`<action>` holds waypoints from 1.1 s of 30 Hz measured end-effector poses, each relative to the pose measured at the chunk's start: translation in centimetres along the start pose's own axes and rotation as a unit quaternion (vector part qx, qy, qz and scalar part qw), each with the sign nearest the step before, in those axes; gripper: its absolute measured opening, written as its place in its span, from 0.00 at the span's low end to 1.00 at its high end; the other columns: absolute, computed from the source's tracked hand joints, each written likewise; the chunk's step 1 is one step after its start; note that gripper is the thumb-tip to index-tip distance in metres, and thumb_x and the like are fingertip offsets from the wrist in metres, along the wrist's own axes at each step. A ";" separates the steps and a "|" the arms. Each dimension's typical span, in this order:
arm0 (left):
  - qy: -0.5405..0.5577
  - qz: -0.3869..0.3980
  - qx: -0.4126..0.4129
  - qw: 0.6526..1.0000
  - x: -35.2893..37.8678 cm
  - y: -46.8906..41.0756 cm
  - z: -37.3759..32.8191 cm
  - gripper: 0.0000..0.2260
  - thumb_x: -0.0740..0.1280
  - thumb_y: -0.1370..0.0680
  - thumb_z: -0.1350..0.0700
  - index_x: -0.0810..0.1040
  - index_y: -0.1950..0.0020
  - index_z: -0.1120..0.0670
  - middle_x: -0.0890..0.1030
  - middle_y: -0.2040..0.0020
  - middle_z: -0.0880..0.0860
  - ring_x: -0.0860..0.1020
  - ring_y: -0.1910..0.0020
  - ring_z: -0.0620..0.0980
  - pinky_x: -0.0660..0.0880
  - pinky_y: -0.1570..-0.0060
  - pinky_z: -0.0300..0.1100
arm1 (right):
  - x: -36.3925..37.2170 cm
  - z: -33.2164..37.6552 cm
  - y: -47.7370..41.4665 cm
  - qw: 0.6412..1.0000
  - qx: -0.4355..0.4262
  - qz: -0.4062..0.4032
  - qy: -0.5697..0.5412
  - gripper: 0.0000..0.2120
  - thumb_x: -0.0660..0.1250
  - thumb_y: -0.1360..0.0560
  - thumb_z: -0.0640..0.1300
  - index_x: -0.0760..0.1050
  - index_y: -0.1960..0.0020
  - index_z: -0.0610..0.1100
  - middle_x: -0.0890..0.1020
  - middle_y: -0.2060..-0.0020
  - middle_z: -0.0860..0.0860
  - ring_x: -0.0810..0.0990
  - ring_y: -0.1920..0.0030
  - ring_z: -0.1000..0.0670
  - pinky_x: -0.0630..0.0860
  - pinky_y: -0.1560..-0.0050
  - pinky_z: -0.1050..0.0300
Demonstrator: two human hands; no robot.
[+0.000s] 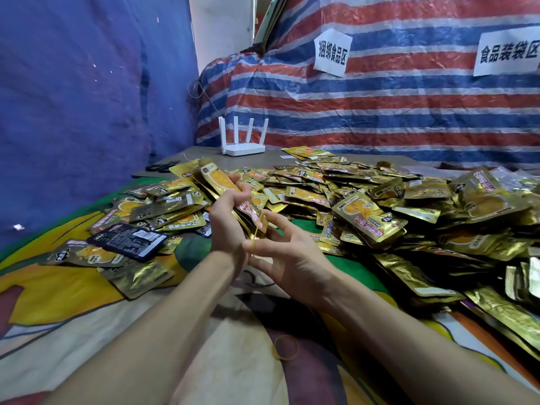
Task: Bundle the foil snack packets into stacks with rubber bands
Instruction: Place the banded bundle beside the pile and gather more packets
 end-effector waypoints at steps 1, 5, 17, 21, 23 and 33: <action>0.012 0.003 -0.005 1.000 0.0 -0.1 0.0 0.12 0.62 0.34 0.59 0.75 0.51 0.53 0.74 0.59 0.50 0.73 0.59 0.48 0.70 0.55 0.42 | 0.1 0.0 0.1 1.000 -0.003 0.001 0.009 0.37 0.74 0.39 0.26 0.71 0.31 0.40 0.81 0.46 0.44 0.81 0.48 0.46 0.79 0.43 0.46; 0.012 0.020 -0.053 0.998 0.3 0.1 1.1 0.07 0.63 0.28 0.58 0.81 0.57 0.51 0.75 0.59 0.49 0.75 0.64 0.47 0.72 0.62 0.41 | -0.9 0.1 0.1 0.998 -0.028 -0.037 0.043 0.35 0.76 0.40 0.31 0.73 0.34 0.43 0.84 0.50 0.48 0.84 0.49 0.46 0.81 0.43 0.43; -0.147 0.206 -0.161 0.954 3.3 2.6 5.3 0.18 0.60 0.22 0.54 0.85 0.65 0.55 0.82 0.68 0.52 0.82 0.68 0.47 0.77 0.70 0.37 | -4.9 5.8 1.5 0.934 -0.150 -0.193 0.259 0.28 0.81 0.45 0.48 0.81 0.46 0.56 0.84 0.46 0.53 0.83 0.46 0.57 0.82 0.47 0.56; -0.155 0.166 -0.116 0.967 2.7 1.4 3.5 0.13 0.65 0.26 0.48 0.83 0.53 0.56 0.82 0.56 0.58 0.80 0.56 0.55 0.76 0.54 0.45 | -5.4 6.4 1.6 0.925 -0.151 -0.199 0.287 0.28 0.82 0.45 0.49 0.82 0.45 0.58 0.84 0.47 0.57 0.81 0.48 0.63 0.80 0.45 0.59; -0.153 0.132 -0.122 0.972 1.9 0.6 2.8 0.18 0.67 0.27 0.42 0.84 0.50 0.54 0.83 0.51 0.60 0.80 0.52 0.57 0.73 0.49 0.50 | -5.2 6.3 1.5 0.922 -0.146 -0.191 0.303 0.29 0.83 0.45 0.49 0.83 0.44 0.57 0.84 0.48 0.58 0.82 0.50 0.64 0.80 0.50 0.61; -0.124 0.045 -0.063 0.989 0.6 0.0 1.9 0.26 0.65 0.33 0.61 0.74 0.41 0.36 0.84 0.57 0.58 0.79 0.55 0.62 0.68 0.52 0.62 | -4.6 5.5 1.4 0.911 -0.108 -0.160 0.364 0.25 0.80 0.35 0.37 0.77 0.40 0.45 0.80 0.54 0.51 0.81 0.66 0.63 0.75 0.72 0.66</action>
Point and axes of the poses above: each hand's wrist, its own y-axis away from the middle knuckle, its own x-axis out of the palm, z = x × y, the point moved 9 cm from there along -y, towards the middle knuckle
